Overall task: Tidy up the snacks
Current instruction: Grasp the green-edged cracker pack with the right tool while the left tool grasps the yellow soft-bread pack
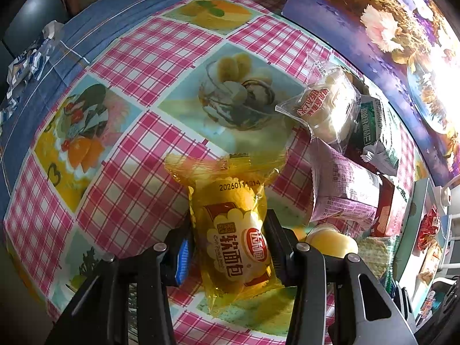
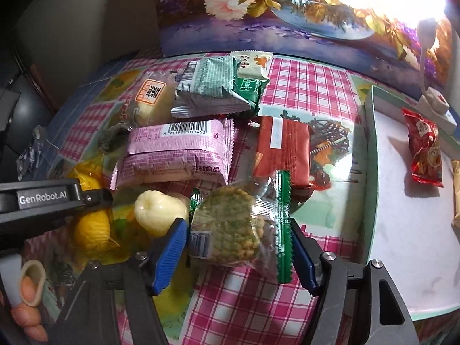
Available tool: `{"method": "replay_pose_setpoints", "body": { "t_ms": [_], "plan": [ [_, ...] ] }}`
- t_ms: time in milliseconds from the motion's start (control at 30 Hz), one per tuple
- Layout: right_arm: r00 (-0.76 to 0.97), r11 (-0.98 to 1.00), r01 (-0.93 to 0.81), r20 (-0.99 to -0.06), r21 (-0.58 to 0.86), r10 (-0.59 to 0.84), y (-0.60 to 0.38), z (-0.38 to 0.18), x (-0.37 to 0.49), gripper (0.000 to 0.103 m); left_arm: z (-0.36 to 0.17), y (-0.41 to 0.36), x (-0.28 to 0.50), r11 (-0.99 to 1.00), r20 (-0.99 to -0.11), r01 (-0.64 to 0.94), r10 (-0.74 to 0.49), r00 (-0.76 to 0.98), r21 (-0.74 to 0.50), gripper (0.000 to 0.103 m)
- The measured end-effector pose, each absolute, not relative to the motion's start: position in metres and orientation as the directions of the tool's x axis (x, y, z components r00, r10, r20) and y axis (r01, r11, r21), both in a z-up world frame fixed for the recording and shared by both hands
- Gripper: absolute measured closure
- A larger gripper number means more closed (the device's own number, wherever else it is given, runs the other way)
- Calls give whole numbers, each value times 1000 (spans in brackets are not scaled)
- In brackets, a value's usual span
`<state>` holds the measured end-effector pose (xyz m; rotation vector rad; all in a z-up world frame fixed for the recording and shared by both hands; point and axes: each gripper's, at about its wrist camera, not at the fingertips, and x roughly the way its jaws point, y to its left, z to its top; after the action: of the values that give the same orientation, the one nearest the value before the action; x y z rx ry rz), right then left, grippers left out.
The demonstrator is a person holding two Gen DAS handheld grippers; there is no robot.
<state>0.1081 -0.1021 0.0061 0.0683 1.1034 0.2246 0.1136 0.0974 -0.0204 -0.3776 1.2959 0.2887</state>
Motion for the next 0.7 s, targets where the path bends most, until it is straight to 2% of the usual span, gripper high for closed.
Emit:
{"method": "replay_pose_setpoints", "body": {
  "t_ms": [233,433,567,700],
  "plan": [
    [453,983,-165,-879,82,149,-89,4,105,31,-21,83,123,909,-970,-407,18,243,-85,55],
    [456,983,-165,-877,82,150,-84,4,104,32,-22,77,126,911,-970,-404,23,242,-79,55],
    [459,982,-168,-874,89,158,-92,5,107,49,-23,76,126,912,-970,-402,26,241,-76,55],
    [458,980,-172,-873,98,168,-95,8,107,55,-22,74,127,913,-971,-401,26,240,-75,55]
  ]
}}
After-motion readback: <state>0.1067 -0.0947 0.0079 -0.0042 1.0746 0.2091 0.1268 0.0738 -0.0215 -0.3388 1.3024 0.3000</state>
